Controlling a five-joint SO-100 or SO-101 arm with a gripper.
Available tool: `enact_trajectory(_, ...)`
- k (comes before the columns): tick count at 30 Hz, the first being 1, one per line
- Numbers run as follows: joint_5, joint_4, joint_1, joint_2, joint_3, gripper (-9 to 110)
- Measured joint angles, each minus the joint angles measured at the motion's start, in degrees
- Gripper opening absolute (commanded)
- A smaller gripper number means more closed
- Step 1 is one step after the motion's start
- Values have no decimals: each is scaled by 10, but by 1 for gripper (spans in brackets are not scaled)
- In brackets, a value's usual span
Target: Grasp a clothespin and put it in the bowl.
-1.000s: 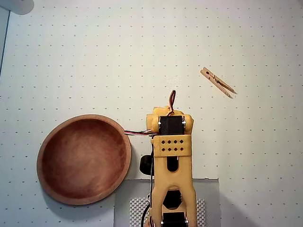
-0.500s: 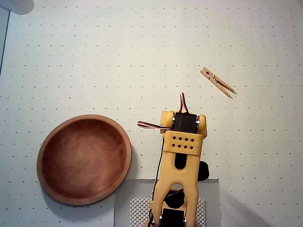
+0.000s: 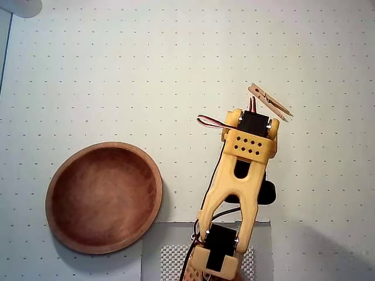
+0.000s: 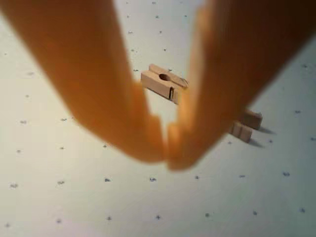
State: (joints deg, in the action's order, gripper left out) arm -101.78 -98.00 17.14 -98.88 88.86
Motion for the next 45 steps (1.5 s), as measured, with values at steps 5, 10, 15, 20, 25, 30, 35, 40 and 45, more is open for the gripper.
enact_trajectory(5, -14, 0, 4, 100, -116, -3)
enact_trajectory(10, -15, 0, 5, 161, -205, -3)
enact_trajectory(15, -15, 0, 7, 225, -276, -3)
enact_trajectory(20, -15, 0, 20, 288, -330, -3)
enact_trajectory(25, -20, 0, 15, 338, -370, -3)
enact_trajectory(30, -20, 0, 16, 385, -411, -3)
enact_trajectory(35, -20, 0, 15, 422, -446, -3)
enact_trajectory(40, -20, 0, 15, 458, -478, -3)
enact_trajectory(45, -20, 0, 15, 489, -486, -3)
